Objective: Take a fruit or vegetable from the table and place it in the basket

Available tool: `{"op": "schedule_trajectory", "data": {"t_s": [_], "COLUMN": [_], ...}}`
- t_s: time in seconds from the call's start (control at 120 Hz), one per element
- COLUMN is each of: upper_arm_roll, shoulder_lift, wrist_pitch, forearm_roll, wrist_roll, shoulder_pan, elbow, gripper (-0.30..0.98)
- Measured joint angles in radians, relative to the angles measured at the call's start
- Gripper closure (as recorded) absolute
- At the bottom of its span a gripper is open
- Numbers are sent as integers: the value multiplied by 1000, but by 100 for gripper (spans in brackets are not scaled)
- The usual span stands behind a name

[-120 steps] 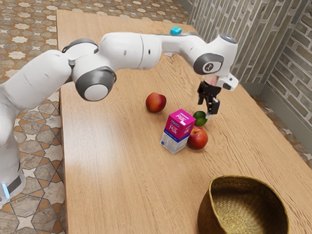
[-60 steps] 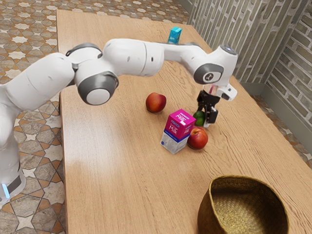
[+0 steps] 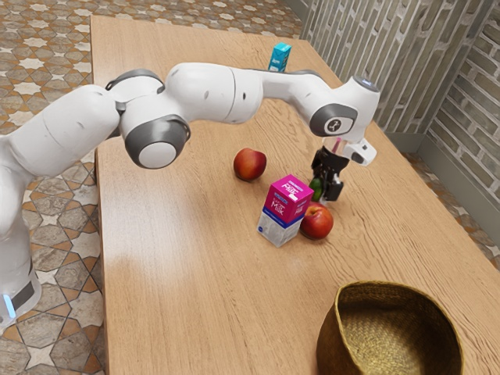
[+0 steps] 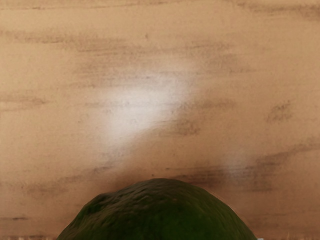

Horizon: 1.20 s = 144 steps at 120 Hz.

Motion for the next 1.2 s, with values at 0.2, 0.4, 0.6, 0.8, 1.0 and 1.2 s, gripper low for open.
{"op": "schedule_trajectory", "data": {"t_s": [0.2,0.4,0.6,0.8,1.0,1.2], "upper_arm_roll": [1,4,6,-12,-10,-9], "shoulder_lift": [0,-23,-90,-213,-226,-223], "wrist_pitch": [-1,-42,-150,-214,-237,-247], "forearm_roll": [13,19,29,41,39,37], "wrist_roll": [6,12,17,22,25,27], "shoulder_pan": [1,0,-2,-32,-277,-489], "elbow": [0,97,261,270,270,265], "gripper": [35,37,37,36,37,37]}}
